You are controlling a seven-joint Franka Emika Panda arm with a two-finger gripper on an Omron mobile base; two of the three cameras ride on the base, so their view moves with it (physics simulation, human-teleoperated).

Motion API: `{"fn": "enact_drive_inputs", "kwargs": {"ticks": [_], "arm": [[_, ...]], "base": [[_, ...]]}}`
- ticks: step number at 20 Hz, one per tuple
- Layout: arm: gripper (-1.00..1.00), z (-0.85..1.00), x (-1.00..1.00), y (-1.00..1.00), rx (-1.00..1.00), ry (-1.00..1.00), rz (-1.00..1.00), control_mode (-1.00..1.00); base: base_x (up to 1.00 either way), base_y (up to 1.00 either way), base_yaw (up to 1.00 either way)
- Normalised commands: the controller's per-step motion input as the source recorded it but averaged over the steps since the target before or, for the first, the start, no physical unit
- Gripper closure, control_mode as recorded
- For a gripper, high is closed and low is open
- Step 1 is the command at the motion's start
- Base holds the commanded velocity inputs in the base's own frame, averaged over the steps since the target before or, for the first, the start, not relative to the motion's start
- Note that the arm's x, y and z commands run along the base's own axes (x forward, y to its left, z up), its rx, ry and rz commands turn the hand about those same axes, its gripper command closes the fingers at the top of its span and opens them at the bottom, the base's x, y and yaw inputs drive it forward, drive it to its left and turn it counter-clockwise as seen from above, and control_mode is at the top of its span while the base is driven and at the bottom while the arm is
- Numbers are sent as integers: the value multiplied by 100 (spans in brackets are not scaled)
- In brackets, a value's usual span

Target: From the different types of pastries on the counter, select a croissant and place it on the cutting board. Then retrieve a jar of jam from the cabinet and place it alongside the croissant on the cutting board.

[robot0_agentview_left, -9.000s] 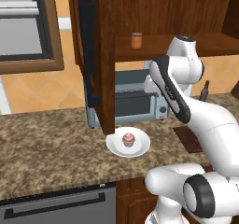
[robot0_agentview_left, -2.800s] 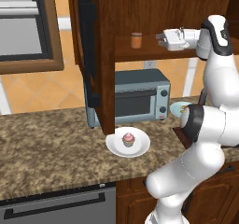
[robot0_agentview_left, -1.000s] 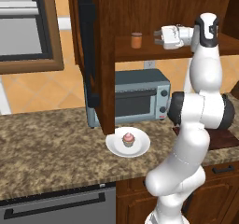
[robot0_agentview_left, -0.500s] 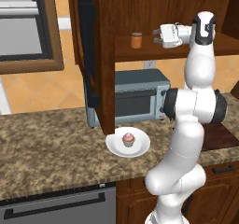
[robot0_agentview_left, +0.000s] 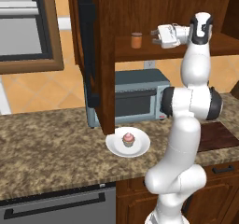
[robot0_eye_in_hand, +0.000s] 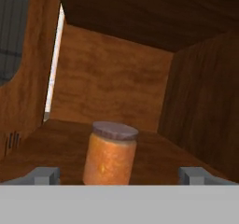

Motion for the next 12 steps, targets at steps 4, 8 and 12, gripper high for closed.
{"fn": "enact_drive_inputs", "kwargs": {"ticks": [4,8,12], "arm": [[-100,0,23,30,0,2,0,-100],[-100,0,7,26,0,5,0,-100],[-100,0,0,20,0,4,1,-100]], "base": [[0,0,0],[0,0,0],[0,0,0]]}}
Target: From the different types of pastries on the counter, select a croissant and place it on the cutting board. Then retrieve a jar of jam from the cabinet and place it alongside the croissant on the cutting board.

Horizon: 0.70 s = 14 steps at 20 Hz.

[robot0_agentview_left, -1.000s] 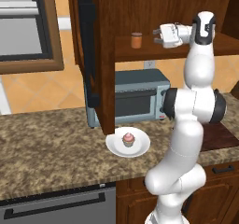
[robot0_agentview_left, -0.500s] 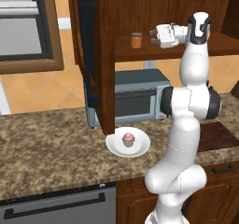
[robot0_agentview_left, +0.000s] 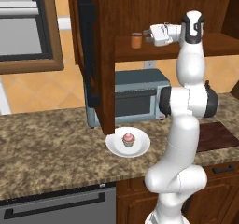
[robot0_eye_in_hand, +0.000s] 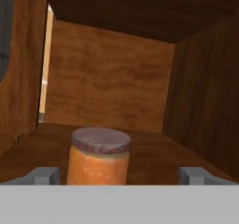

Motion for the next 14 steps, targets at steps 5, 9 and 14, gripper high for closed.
{"fn": "enact_drive_inputs", "kwargs": {"ticks": [5,9,14], "arm": [[-100,0,0,19,0,3,2,-100],[-100,0,0,23,0,2,2,-100],[-100,0,0,14,0,1,3,-100]], "base": [[0,0,0],[0,0,0],[0,0,0]]}}
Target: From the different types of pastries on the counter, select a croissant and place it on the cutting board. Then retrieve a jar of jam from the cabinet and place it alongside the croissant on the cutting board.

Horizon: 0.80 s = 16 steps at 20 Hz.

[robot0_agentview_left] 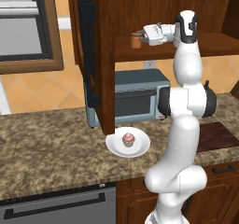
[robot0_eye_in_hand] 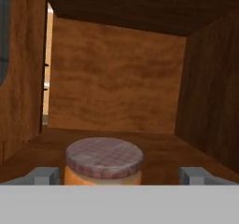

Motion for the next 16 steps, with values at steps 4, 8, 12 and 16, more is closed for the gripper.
{"fn": "enact_drive_inputs", "kwargs": {"ticks": [4,8,12,16], "arm": [[-100,0,0,13,0,2,2,-100],[-100,0,0,17,0,1,1,-100],[100,0,0,18,0,1,0,-100],[100,0,0,2,0,0,0,-100]], "base": [[0,0,0],[0,0,0],[0,0,0],[0,0,0]]}}
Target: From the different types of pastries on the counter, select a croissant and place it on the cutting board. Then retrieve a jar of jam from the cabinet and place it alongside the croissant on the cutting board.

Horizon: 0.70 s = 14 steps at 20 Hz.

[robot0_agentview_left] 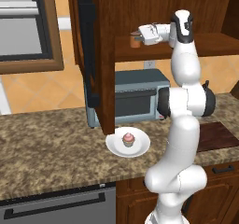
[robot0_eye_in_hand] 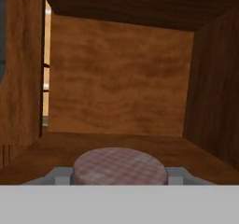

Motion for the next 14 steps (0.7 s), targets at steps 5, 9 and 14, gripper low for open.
{"fn": "enact_drive_inputs", "kwargs": {"ticks": [5,9,14], "arm": [[100,2,-2,0,0,0,0,-100],[100,5,-42,1,1,-7,-2,-100],[100,19,-87,0,9,-16,-2,-100]], "base": [[0,0,0],[0,0,0],[0,0,0]]}}
